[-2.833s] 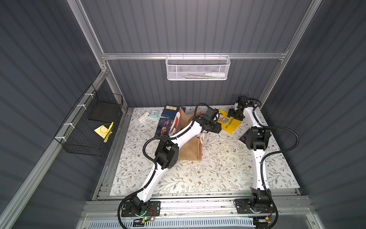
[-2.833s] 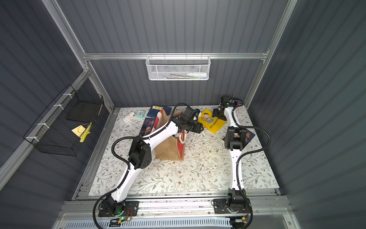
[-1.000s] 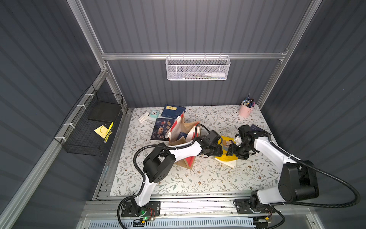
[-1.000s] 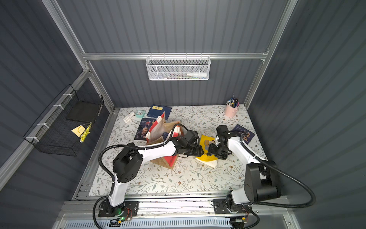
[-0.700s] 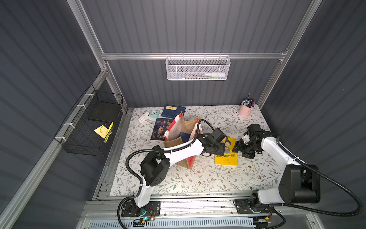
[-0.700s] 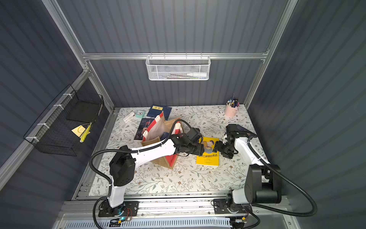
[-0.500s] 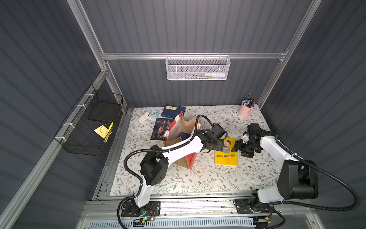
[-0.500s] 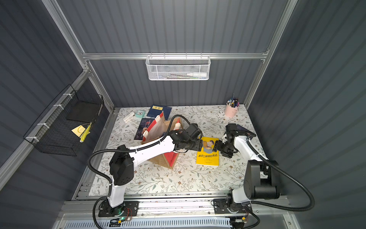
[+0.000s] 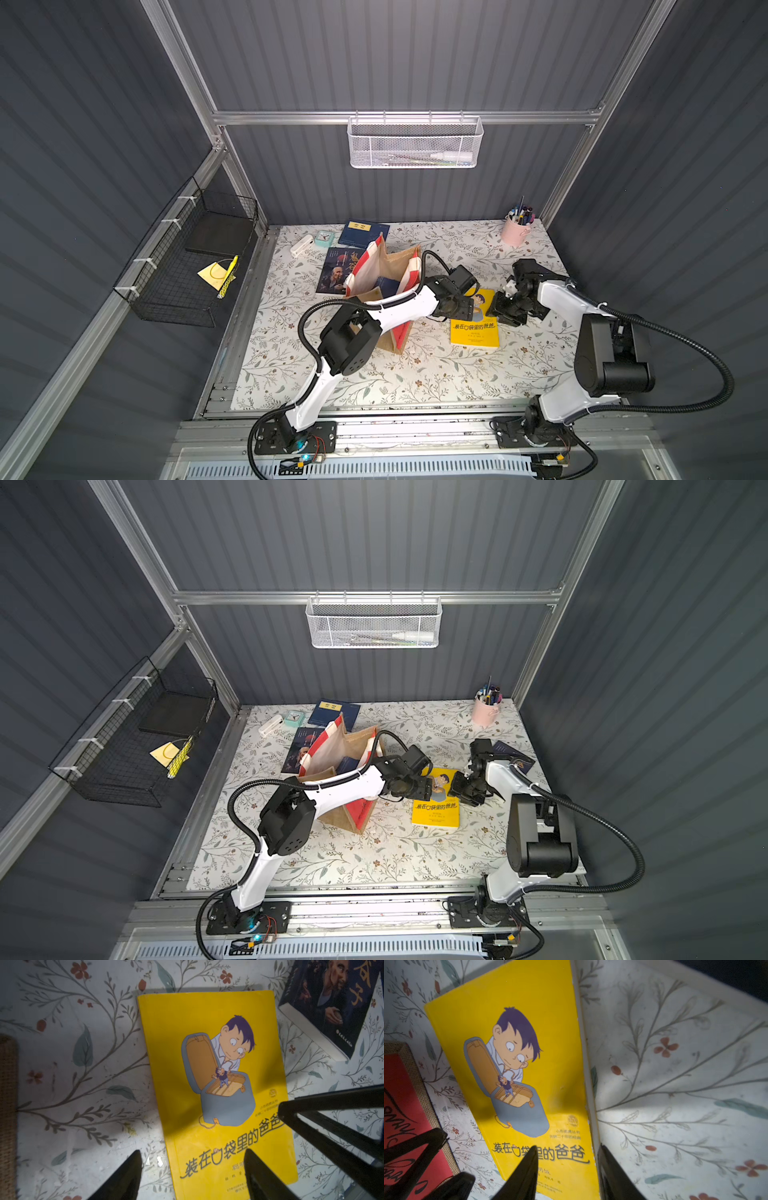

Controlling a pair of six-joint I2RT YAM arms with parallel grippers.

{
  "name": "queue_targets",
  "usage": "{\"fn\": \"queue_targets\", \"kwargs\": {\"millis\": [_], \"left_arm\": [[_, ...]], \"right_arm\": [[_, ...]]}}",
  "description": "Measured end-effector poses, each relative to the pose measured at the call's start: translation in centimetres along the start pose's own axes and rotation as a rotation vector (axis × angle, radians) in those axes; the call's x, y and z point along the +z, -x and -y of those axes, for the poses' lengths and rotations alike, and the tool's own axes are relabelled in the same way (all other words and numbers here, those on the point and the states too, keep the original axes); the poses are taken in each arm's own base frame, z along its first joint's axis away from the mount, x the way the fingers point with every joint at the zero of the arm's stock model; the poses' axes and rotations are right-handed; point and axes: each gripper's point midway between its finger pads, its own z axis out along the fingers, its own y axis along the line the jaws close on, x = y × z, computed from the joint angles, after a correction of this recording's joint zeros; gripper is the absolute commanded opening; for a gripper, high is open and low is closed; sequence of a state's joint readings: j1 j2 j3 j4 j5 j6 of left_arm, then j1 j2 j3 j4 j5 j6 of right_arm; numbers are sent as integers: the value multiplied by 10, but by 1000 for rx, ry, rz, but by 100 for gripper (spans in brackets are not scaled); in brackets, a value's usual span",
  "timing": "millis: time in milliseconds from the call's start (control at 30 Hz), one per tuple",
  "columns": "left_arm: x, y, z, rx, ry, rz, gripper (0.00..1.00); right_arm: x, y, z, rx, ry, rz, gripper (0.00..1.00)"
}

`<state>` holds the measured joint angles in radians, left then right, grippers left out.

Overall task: Put the books into the canvas bag
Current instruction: Pick up the book from the center of the board.

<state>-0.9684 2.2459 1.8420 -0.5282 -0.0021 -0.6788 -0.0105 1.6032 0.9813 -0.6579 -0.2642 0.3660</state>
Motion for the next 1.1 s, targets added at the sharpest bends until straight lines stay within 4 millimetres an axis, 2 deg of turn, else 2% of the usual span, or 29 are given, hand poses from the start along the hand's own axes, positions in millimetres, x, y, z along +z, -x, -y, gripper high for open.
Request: {"fn": "queue_targets", "kwargs": {"millis": [133, 233, 433, 600, 833, 1100], "left_arm": [[12, 0, -6, -58, -65, -13, 79], [21, -5, -14, -103, -100, -29, 74], [27, -4, -1, -160, -210, -24, 61], [29, 1, 2, -210, -276, -32, 59], [31, 9, 0, -263, -409, -23, 51], [28, 15, 1, -286, -472, -15, 36]], "right_arm": [[12, -3, 6, 1, -22, -36, 48], [22, -8, 12, 7, -40, -74, 46], [25, -7, 10, -11, -26, -81, 27], [24, -7, 12, 3, -19, -82, 20], [23, -9, 13, 14, 13, -74, 18], [21, -13, 15, 31, 37, -32, 18]]}}
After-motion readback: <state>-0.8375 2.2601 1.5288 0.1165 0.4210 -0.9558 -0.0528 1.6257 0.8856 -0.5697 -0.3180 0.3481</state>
